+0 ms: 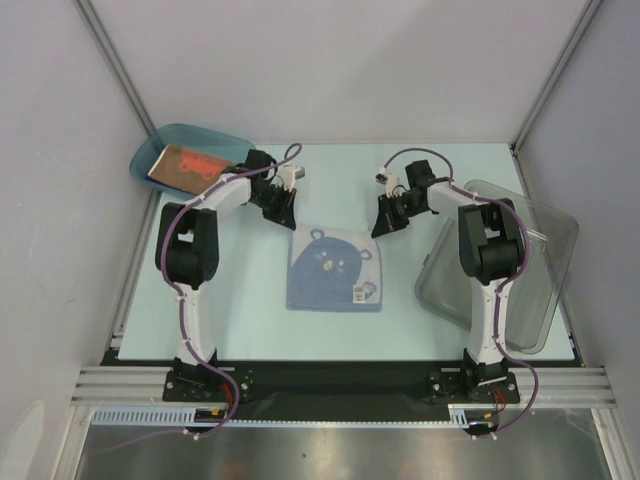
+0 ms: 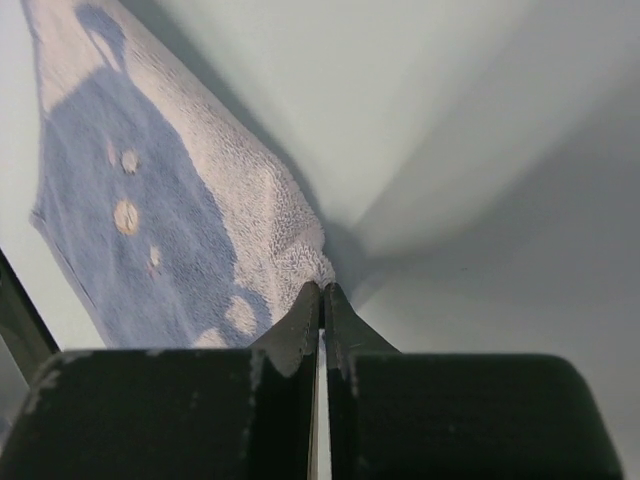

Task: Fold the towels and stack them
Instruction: Fold the towel

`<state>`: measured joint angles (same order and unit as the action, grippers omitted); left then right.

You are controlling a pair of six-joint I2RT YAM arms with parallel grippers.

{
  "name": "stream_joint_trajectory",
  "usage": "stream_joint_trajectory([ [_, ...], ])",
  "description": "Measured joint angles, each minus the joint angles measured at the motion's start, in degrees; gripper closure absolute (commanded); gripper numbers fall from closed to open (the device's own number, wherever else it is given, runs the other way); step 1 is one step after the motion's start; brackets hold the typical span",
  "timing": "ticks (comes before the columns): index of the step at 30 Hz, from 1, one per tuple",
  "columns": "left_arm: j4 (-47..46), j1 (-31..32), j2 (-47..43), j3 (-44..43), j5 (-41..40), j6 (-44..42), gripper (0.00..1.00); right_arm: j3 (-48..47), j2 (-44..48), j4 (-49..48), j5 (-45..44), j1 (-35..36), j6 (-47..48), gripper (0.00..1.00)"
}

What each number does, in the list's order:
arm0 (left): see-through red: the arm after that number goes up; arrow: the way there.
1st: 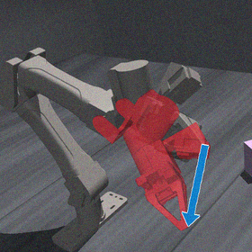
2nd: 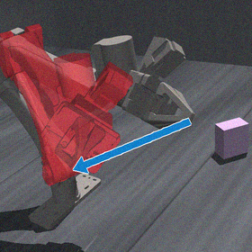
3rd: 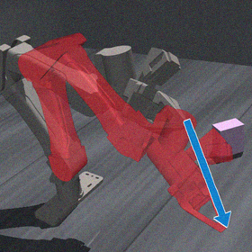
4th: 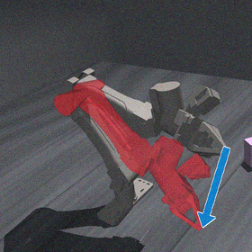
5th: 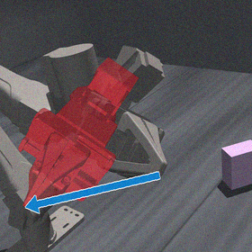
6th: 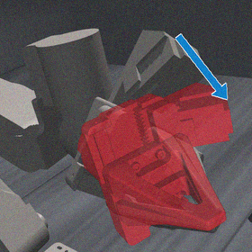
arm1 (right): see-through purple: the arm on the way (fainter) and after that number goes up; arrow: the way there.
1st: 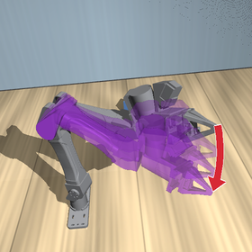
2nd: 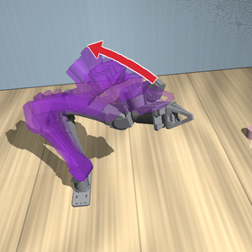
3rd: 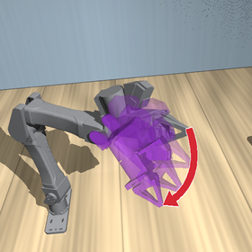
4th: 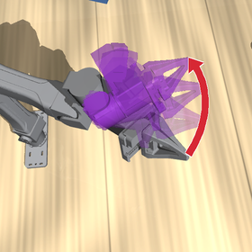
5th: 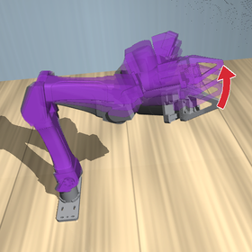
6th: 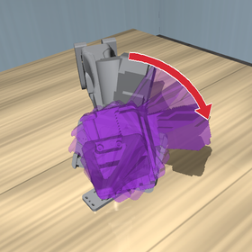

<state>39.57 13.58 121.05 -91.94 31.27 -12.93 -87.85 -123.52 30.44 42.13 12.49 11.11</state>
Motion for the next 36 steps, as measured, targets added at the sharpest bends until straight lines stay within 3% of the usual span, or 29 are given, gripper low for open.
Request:
stream_joint_trajectory([
  [7, -1.95, 0.0, -2.08, -1.38, -2.54, 0.33, 1.0, 6.12, 3.61, -6.36, -1.38, -1.36, -1.03, 1.0],
  [14, -2.47, 0.11, -7.65, 4.04, -3.65, 0.39, 1.0, 13.73, 15.15, -12.41, -2.34, -0.44, -1.22, 1.0],
  [36, -7.39, 4.07, -29.73, 31.58, -7.89, 6.51, 1.0, 35.74, 37.88, -15.02, -15.37, 10.27, -7.1, 1.0],
])
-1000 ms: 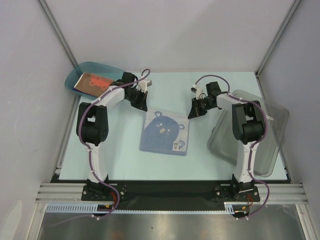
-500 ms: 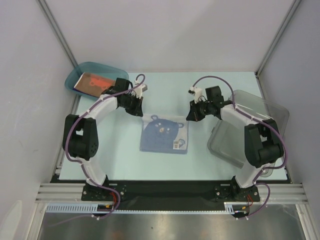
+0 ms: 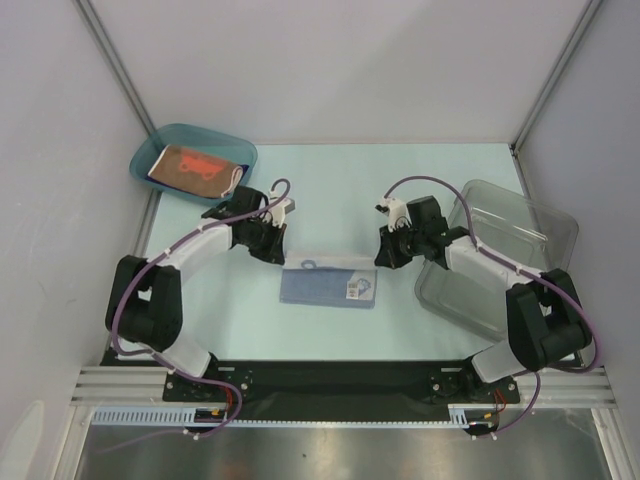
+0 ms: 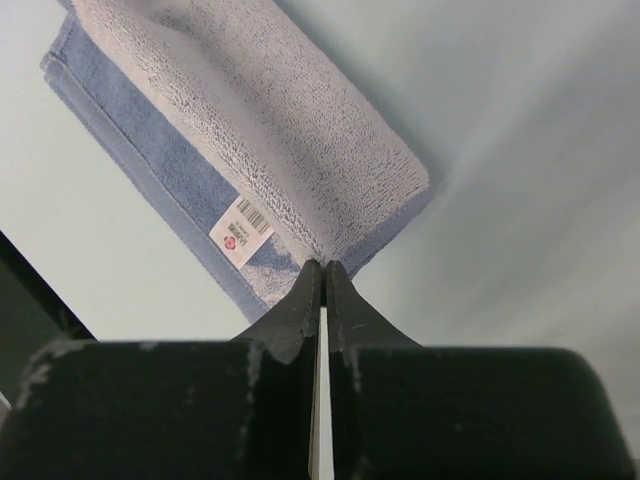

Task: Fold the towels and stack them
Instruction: Fold the towel

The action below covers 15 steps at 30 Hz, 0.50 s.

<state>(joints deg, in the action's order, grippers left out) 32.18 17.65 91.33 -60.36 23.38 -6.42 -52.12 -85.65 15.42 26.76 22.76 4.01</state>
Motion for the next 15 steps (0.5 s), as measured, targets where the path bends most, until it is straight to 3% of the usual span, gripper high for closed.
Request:
stream_joint_trajectory([
  [15, 3.52, 4.57, -4.22, 4.55, -6.8, 4.96, 1.0, 5.73, 2.89, 0.57, -2.56, 4.39, -5.81, 1.0],
])
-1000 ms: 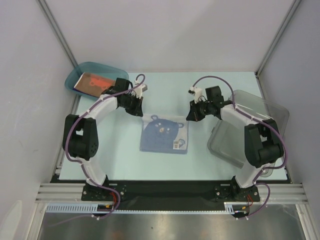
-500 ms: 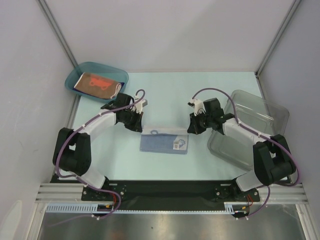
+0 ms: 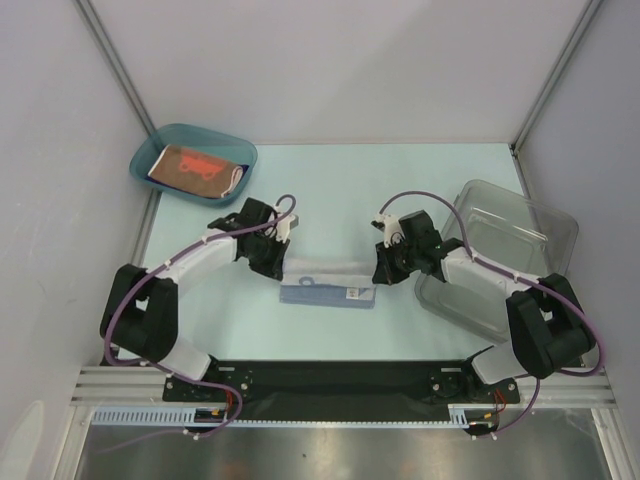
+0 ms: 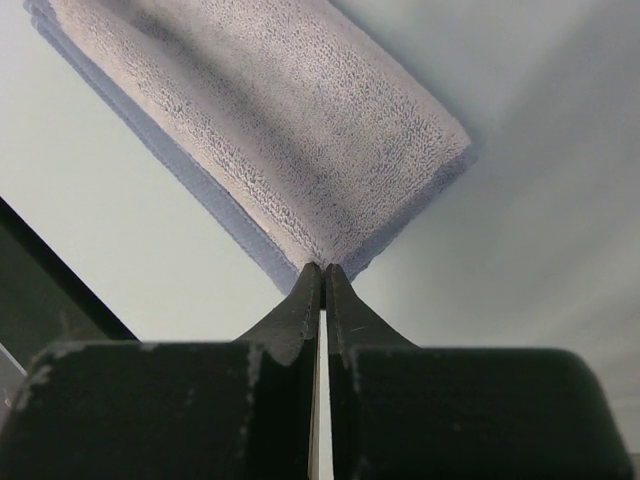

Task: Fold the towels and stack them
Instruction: Fold the towel

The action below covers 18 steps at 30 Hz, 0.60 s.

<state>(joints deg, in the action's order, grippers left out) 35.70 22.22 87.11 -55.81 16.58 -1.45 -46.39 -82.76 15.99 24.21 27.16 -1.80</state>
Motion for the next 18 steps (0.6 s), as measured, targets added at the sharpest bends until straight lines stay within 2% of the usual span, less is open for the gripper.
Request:
stream_joint_trajectory([
  [16, 1.27, 3.58, -2.16, 3.02, -4.17, 2.08, 1.0, 1.4, 0.33, 1.57, -1.51, 2.03, -2.99, 1.0],
  [18, 1.29, 4.09, -2.16, 3.08, -4.28, 2.25, 0.97, 1.49, 0.33, 2.1, -1.81, 2.03, -3.21, 0.98],
])
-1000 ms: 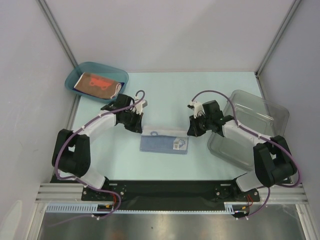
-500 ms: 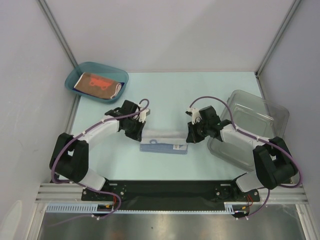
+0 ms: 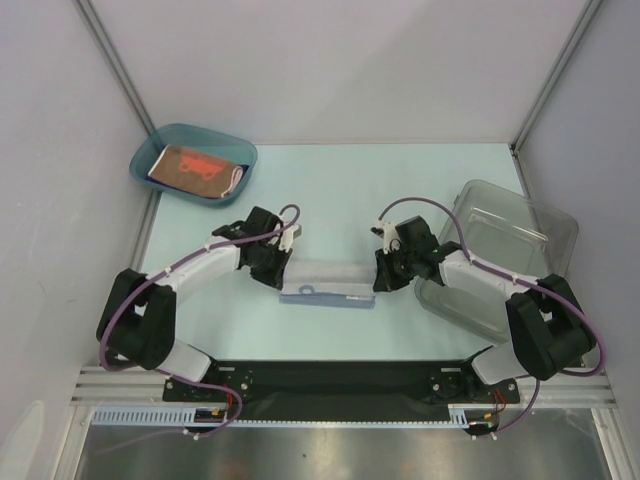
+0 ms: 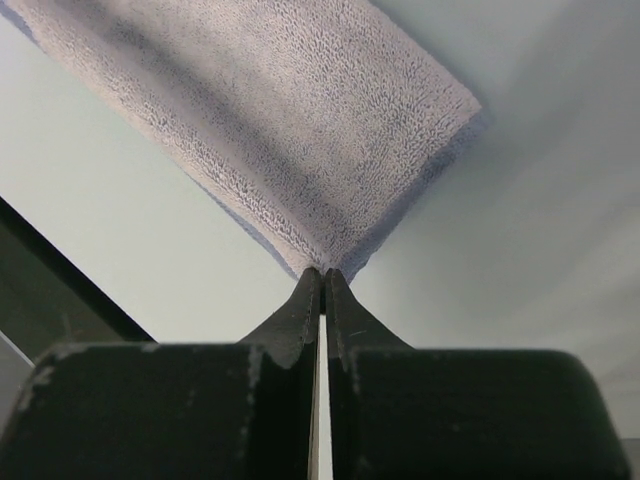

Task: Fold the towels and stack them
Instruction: Fold the towel

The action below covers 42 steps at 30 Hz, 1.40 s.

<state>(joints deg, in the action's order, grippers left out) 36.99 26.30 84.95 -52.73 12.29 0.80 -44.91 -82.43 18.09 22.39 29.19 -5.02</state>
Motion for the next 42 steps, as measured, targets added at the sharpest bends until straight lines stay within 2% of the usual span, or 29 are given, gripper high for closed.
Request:
stream_joint_trajectory([
  [1, 0.02, 0.22, 0.0, 0.02, -0.07, 0.28, 0.81, 0.0, 0.0, 0.33, -0.13, 0.02, -0.09, 0.96],
  [2, 0.07, 0.37, 0.02, 0.02, -0.13, 0.31, 0.67, 0.0, 0.0, 0.66, -0.2, 0.02, -0.26, 0.85],
  [3, 0.35, 0.55, 0.02, 0.02, -0.22, 0.52, 0.56, -0.02, 0.0, 1.09, -0.46, 0.02, -0.5, 0.76],
  [4, 0.92, 0.59, 0.02, 0.02, -0.22, 0.94, 0.52, -0.02, 0.0, 1.68, -0.76, 0.02, -0.87, 0.72],
  [5, 1.68, 0.59, 0.02, 0.0, -0.44, 1.6, 0.52, -0.04, -0.02, 2.38, -1.2, 0.02, -1.09, 0.67],
  [8, 5.14, 0.59, 0.0, -1.11, -2.97, 2.51, 0.49, -0.22, 0.2, 5.11, -1.9, 0.02, -2.05, 0.64],
  [13, 8.66, 0.7, -1.09, -6.95, -9.14, 5.27, 0.5, -0.22, 4.52, 7.06, -0.7, 0.44, -6.05, 0.66],
  [18, 3.17, 1.38, -6.38, -5.62, -6.08, 9.99, 0.48, -1.27, 6.73, 6.45, -0.11, 2.67, -9.9, 0.67],
  [20, 1.88, 1.53, -6.69, -4.13, -5.53, 11.41, 0.51, -1.53, 5.99, 5.79, -0.55, 3.63, -10.95, 0.68],
  [27, -7.04, 1.64, -5.01, 5.22, 2.84, 16.02, 0.56, -1.05, -1.09, 0.61, -2.64, 6.14, -14.29, 0.71],
  [29, -8.61, 1.68, -4.26, 6.8, 3.04, 17.55, 0.59, -0.33, -3.17, -0.9, -3.13, 6.86, -15.13, 0.71],
  [36, -9.18, 1.2, -0.11, 6.58, -3.23, 21.62, 0.59, 0.42, -5.22, -3.48, -3.3, 7.85, -18.64, 0.66],
  [42, -7.17, 0.55, -0.09, 2.4, -8.83, 22.91, 0.53, 0.04, -3.69, -3.41, -3.41, 7.8, -20.46, 0.63],
])
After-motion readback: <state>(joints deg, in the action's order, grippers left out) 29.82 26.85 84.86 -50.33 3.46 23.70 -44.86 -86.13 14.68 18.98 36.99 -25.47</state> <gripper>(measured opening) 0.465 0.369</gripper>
